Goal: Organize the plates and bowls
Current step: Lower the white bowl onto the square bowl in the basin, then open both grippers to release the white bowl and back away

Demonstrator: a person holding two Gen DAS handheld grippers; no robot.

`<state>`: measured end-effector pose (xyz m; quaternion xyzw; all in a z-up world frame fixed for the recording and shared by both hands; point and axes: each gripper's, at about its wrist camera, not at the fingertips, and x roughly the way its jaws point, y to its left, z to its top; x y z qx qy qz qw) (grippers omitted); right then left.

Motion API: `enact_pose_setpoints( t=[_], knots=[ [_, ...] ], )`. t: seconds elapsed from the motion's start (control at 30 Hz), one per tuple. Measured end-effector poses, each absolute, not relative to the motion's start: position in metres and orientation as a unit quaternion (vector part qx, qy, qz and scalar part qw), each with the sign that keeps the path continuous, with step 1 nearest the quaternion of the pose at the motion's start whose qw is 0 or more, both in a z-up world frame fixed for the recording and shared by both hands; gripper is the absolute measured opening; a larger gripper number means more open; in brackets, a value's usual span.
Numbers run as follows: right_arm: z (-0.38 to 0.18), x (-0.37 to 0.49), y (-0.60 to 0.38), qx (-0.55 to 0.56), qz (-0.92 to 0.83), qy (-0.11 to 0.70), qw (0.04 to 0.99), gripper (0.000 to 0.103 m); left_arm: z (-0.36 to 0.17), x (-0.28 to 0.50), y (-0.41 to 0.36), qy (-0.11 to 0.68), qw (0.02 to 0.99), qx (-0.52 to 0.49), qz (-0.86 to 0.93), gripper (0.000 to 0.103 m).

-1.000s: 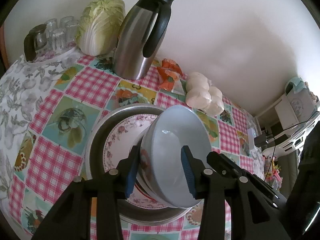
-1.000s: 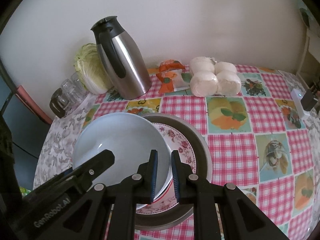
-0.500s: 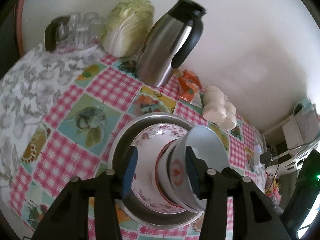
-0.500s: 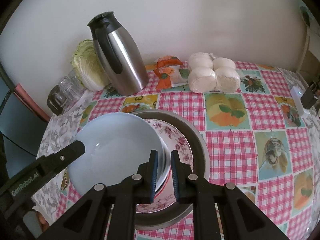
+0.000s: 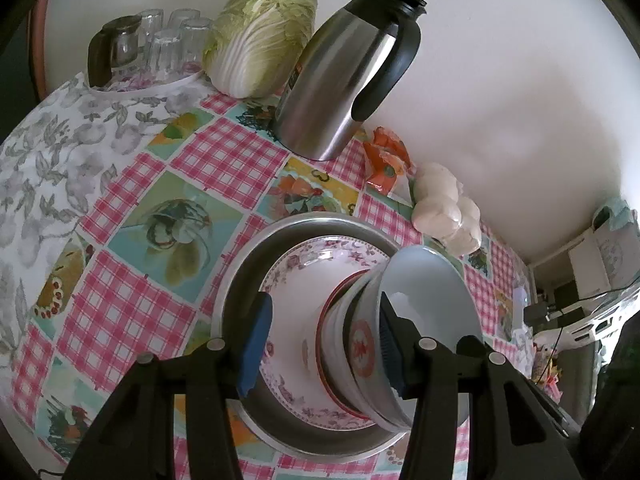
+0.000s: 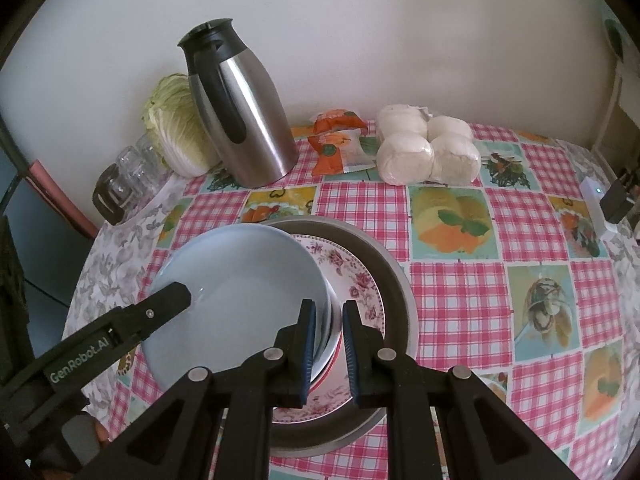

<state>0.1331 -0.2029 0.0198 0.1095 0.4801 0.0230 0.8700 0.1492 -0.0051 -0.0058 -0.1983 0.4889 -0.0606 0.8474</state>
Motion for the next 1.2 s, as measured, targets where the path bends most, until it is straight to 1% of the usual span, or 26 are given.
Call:
enact_pose_setpoints(
  t=[0.1, 0.2, 0.27, 0.3, 0.37, 0.4, 0.43, 0.47, 0.5, 0.57, 0.7, 0.8, 0.83, 0.87, 0.93, 1.0, 1.2],
  knots=[
    [0.022, 0.132, -0.203, 0.105, 0.023, 0.478, 0.872, 0.016, -0.003, 0.148, -0.007, 0.487, 0.850, -0.192, -0.061, 0.052],
    [0.024, 0.131, -0.205, 0.104, 0.023, 0.477, 0.872, 0.017, -0.001, 0.146, -0.005, 0.484, 0.851, -0.193, -0.062, 0.056],
    [0.025, 0.130, -0.206, 0.102, 0.022, 0.476, 0.873, 0.025, 0.003, 0.144, -0.005, 0.481, 0.853, -0.191, -0.063, 0.058],
    [0.026, 0.130, -0.206, 0.102, 0.022, 0.474, 0.874, 0.027, 0.005, 0.144, -0.005, 0.479, 0.854, -0.190, -0.064, 0.060],
    [0.029, 0.129, -0.206, 0.099, 0.024, 0.471, 0.876, 0.035, 0.010, 0.141, -0.006, 0.473, 0.858, -0.187, -0.068, 0.065],
    [0.030, 0.129, -0.206, 0.098, 0.025, 0.470, 0.877, 0.044, 0.013, 0.140, -0.007, 0.470, 0.860, -0.184, -0.069, 0.069],
    [0.031, 0.128, -0.206, 0.097, 0.026, 0.467, 0.878, 0.055, 0.015, 0.139, -0.007, 0.468, 0.862, -0.182, -0.068, 0.070],
    [0.033, 0.127, -0.206, 0.096, 0.027, 0.464, 0.880, 0.062, 0.017, 0.137, -0.007, 0.466, 0.864, -0.179, -0.066, 0.072],
    [0.034, 0.126, -0.205, 0.093, 0.029, 0.461, 0.882, 0.063, 0.019, 0.136, -0.008, 0.464, 0.866, -0.177, -0.063, 0.074],
    [0.037, 0.124, -0.204, 0.087, 0.033, 0.456, 0.885, 0.073, 0.022, 0.133, -0.006, 0.459, 0.870, -0.171, -0.057, 0.076],
    [0.042, 0.119, -0.204, 0.072, 0.032, 0.447, 0.891, 0.084, 0.026, 0.128, 0.000, 0.451, 0.877, -0.163, -0.039, 0.085],
    [0.046, 0.114, -0.205, 0.067, 0.031, 0.439, 0.895, 0.095, 0.026, 0.125, 0.006, 0.450, 0.879, -0.158, -0.024, 0.087],
    [0.047, 0.113, -0.205, 0.066, 0.031, 0.436, 0.897, 0.101, 0.025, 0.123, 0.009, 0.450, 0.879, -0.157, -0.016, 0.087],
    [0.047, 0.112, -0.206, 0.065, 0.030, 0.434, 0.898, 0.103, 0.024, 0.122, 0.011, 0.450, 0.879, -0.155, -0.011, 0.088],
    [0.048, 0.110, -0.206, 0.063, 0.031, 0.430, 0.900, 0.103, 0.021, 0.119, 0.016, 0.452, 0.879, -0.152, 0.002, 0.094],
    [0.048, 0.107, -0.205, 0.059, 0.031, 0.430, 0.900, 0.103, 0.018, 0.116, 0.019, 0.453, 0.879, -0.147, 0.011, 0.097],
    [0.047, 0.099, -0.202, 0.055, 0.031, 0.429, 0.901, 0.103, 0.015, 0.106, 0.025, 0.448, 0.885, -0.119, 0.037, 0.098]
  ],
)
